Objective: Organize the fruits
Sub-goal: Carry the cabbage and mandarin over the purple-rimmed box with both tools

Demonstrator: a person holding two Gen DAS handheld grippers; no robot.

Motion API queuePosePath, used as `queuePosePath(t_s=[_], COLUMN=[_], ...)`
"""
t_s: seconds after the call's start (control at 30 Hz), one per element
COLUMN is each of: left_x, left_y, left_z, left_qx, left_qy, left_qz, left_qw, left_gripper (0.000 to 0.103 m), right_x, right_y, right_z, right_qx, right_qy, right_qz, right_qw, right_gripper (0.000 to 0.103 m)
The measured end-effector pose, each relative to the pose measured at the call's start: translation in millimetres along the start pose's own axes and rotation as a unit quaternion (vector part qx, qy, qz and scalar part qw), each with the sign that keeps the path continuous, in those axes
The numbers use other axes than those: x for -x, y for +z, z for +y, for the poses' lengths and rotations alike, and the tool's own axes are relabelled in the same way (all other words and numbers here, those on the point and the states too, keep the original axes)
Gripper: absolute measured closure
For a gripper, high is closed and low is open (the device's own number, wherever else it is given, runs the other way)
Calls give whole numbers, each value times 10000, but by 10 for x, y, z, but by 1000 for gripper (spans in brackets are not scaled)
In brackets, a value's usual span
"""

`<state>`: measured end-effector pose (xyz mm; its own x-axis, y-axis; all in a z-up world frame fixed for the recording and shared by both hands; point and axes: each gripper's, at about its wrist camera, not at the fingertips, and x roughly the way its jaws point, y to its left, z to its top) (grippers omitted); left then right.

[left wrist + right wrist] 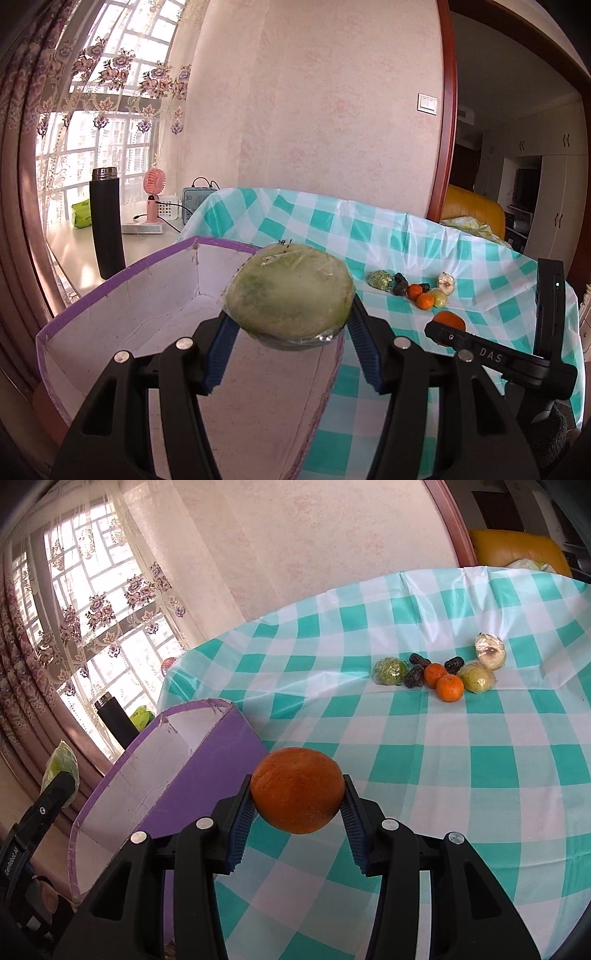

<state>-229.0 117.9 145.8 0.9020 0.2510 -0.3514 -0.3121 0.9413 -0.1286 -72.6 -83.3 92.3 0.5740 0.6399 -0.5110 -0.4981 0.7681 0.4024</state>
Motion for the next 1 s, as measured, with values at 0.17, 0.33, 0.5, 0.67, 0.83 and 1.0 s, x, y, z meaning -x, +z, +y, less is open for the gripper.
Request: queuePosePath(t_s=[0.17, 0.33, 0.5, 0.67, 0.83, 1.0], left_x=[-94, -100, -148, -163, -285, -522], left_y=[-8, 27, 71, -10, -168, -358], left_z=[224, 321, 539, 694, 709, 783], left_qx=[209, 374, 569, 377, -225, -538], left_qy=[139, 283, 632, 974, 1216, 1328], left_qz=[164, 344, 717, 1033, 1456, 2162], left_qw=[9996, 9983, 9938, 9892, 9816, 9658], left_gripper=[45, 45, 45, 45, 45, 45], right_x=[104, 55, -102, -349, -711, -1057], right_y=[134, 216, 206, 129, -100, -343], right_z=[391, 842, 1257, 1586, 1885, 2021], right_qx=[318, 781, 1220, 1672, 2456, 3179], right_qy=[326, 606, 786, 743, 255, -346], right_qz=[-300, -322, -220, 68, 679, 1361], right_qw=[9985, 9946, 9892, 9831, 9667, 9377], right_gripper=[58, 57, 57, 57, 57, 57])
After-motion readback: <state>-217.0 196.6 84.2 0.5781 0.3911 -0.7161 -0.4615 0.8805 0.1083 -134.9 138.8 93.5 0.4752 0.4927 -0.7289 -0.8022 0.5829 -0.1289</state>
